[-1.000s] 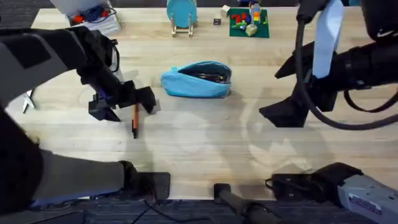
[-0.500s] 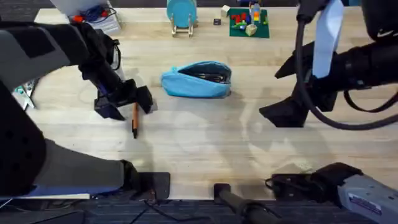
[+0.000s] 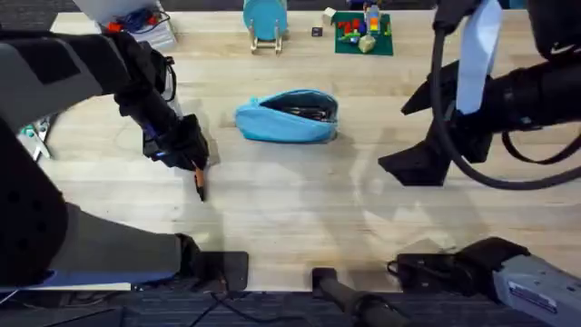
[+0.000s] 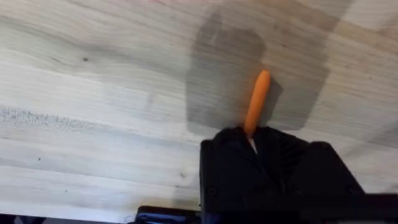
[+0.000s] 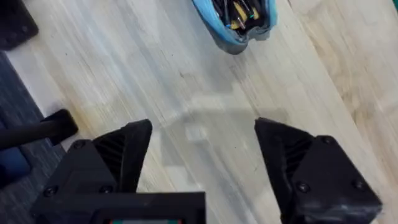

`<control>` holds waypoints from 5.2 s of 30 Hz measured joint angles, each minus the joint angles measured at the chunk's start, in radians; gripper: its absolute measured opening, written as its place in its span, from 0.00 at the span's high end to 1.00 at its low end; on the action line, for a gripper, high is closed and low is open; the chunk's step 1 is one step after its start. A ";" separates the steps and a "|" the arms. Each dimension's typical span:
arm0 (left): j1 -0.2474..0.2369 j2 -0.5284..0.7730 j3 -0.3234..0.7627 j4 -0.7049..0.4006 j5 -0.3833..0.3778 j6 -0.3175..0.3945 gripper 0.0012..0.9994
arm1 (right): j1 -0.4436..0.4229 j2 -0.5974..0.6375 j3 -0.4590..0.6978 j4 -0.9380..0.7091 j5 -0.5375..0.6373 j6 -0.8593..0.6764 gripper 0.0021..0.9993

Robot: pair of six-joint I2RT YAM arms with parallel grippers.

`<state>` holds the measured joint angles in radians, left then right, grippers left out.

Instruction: Unzip the bag, pick up the pens from the table one at a time and place them inside, then zip the bag closed.

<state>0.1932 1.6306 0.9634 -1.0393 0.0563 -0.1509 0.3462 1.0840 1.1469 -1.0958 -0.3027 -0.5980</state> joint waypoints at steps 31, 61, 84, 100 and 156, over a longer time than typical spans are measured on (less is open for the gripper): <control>0.000 -0.349 0.091 -0.027 0.015 -0.003 0.96 | 0.000 0.000 0.000 0.000 0.000 0.000 0.00; 0.000 -0.415 0.542 -0.233 0.334 0.434 0.96 | 0.000 0.000 0.000 0.000 0.000 0.000 0.00; -0.351 -0.409 0.577 -0.206 0.475 0.740 0.96 | 0.000 0.000 0.000 0.000 0.000 0.000 0.00; -0.420 -0.272 0.580 -0.198 0.500 1.022 0.96 | 0.000 0.000 0.000 0.000 0.000 0.000 0.00; -0.466 0.137 0.581 -0.114 0.496 1.125 0.96 | 0.000 0.000 0.000 0.000 0.000 0.000 0.00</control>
<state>-0.2726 1.7679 1.5440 -1.1530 0.5524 0.9739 0.3462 1.0840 1.1469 -1.0962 -0.3027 -0.5980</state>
